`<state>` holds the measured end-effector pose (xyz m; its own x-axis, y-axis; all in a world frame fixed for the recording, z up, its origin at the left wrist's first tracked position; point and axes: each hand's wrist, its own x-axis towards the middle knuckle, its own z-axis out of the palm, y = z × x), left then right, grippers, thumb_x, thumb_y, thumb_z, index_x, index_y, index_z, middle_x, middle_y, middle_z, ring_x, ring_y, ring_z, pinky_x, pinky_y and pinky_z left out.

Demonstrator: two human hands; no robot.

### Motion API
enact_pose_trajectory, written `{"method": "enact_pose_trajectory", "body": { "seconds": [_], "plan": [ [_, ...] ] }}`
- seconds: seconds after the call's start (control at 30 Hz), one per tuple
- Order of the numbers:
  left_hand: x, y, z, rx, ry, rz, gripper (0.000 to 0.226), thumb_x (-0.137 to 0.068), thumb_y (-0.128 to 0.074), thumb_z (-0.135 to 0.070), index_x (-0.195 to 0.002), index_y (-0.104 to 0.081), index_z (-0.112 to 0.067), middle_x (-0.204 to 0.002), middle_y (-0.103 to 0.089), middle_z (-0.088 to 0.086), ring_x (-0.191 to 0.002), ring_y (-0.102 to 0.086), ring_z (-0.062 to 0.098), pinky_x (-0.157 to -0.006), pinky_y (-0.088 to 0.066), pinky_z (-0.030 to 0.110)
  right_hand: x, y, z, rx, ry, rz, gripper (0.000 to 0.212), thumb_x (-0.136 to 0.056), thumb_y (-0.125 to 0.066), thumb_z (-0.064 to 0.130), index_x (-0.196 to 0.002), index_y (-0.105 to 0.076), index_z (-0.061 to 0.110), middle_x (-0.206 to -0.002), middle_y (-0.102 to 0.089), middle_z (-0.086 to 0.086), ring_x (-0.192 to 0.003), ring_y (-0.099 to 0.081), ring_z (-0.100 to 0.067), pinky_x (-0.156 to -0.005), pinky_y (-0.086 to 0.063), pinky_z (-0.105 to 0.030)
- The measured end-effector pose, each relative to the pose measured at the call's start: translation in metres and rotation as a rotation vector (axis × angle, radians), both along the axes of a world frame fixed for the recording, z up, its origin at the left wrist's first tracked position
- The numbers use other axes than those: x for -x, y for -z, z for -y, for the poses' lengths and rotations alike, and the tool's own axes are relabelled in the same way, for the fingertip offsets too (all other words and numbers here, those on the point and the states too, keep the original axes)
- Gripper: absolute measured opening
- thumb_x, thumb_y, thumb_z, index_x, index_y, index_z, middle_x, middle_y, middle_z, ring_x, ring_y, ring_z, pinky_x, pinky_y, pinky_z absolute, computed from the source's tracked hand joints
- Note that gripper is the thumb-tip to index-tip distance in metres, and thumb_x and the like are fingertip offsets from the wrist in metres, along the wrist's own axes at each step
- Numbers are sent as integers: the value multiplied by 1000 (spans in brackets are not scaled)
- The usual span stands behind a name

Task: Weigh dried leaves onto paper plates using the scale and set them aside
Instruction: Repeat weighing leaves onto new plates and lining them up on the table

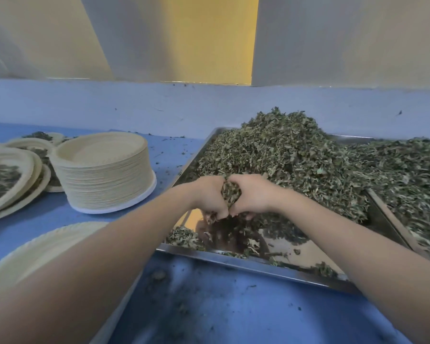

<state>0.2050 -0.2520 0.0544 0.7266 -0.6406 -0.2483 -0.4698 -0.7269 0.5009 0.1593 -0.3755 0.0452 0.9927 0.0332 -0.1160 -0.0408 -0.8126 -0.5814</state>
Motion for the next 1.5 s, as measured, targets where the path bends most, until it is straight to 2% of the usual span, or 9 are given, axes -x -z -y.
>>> {"method": "enact_pose_trajectory", "body": {
  "seconds": [0.3, 0.43, 0.6, 0.7, 0.83, 0.97, 1.13, 1.3, 1.5],
  "plan": [
    [24, -55, -31, 156, -17, 28, 36, -75, -60, 7, -110, -52, 6, -95, -64, 27, -68, -62, 29, -72, -56, 42, 25, -69, -26, 36, -29, 154, 41, -74, -71, 2, -108, -53, 17, -89, -61, 1, -47, -62, -1, -45, -50, -18],
    [39, -73, -76, 120, -49, 72, 19, -73, -59, 8, -91, -60, 1, -73, -62, 14, -55, -59, 21, -53, -52, 24, 37, -83, -69, 32, -97, 165, 43, -75, -72, 4, -114, -56, 13, -93, -65, -4, -62, -65, -11, -58, -59, -31],
    [59, -80, -150, 12, -140, 150, 13, -70, -66, -2, -83, -66, -3, -68, -63, 9, -58, -59, 18, -52, -48, 19, 46, -82, -137, -63, -213, 156, 32, -76, -71, 4, -105, -58, 12, -85, -63, -5, -53, -62, -5, -49, -53, -22],
    [72, -77, -193, 42, -201, 76, 11, -72, -65, 3, -80, -64, -4, -66, -62, 11, -53, -59, 18, -54, -48, 24, 48, -75, -176, -89, -279, 117, 38, -77, -70, 2, -114, -59, 5, -91, -68, -13, -62, -68, -17, -60, -60, -31],
    [85, -62, -235, 115, -268, -134, 60, -71, -75, 5, -125, -54, -11, -113, -61, 9, -92, -65, 23, -63, -58, 26, 49, -62, -203, 32, -373, -12, 59, -74, -77, 13, -127, -53, 22, -108, -61, -6, -69, -66, -16, -60, -59, -30],
    [91, -66, -261, 134, -303, -136, 107, -66, -84, -7, -148, -21, -37, -154, -20, -5, -117, -54, 22, -79, -58, 38, 49, -66, -201, 267, -416, -66, 73, -69, -80, 43, -132, -44, 44, -123, -50, 7, -91, -63, -9, -51, -48, -16],
    [90, -70, -274, 178, -276, -40, 87, -71, -81, -12, -143, -37, -29, -145, -36, -3, -100, -62, 12, -68, -59, 28, 48, -71, -199, 146, -389, 2, 60, -78, -74, 38, -131, -47, 41, -119, -54, 6, -61, -59, 13, -45, -44, -9],
    [87, -59, -271, 294, -299, 58, 44, -75, -76, -14, -114, -62, -25, -105, -64, -1, -84, -66, 12, -56, -52, 17, 51, -67, -198, 84, -368, 58, 48, -84, -68, 31, -128, -52, 40, -108, -57, 14, -71, -60, 1, -46, -44, -9],
    [86, -54, -264, 369, -315, 75, 26, -83, -66, -7, -108, -63, -9, -98, -67, 5, -75, -63, 13, -64, -56, 24, 49, -61, -207, 59, -373, 139, 41, -83, -69, 27, -122, -58, 32, -108, -62, 15, -90, -63, -4, -69, -55, -18]
  ]
}}
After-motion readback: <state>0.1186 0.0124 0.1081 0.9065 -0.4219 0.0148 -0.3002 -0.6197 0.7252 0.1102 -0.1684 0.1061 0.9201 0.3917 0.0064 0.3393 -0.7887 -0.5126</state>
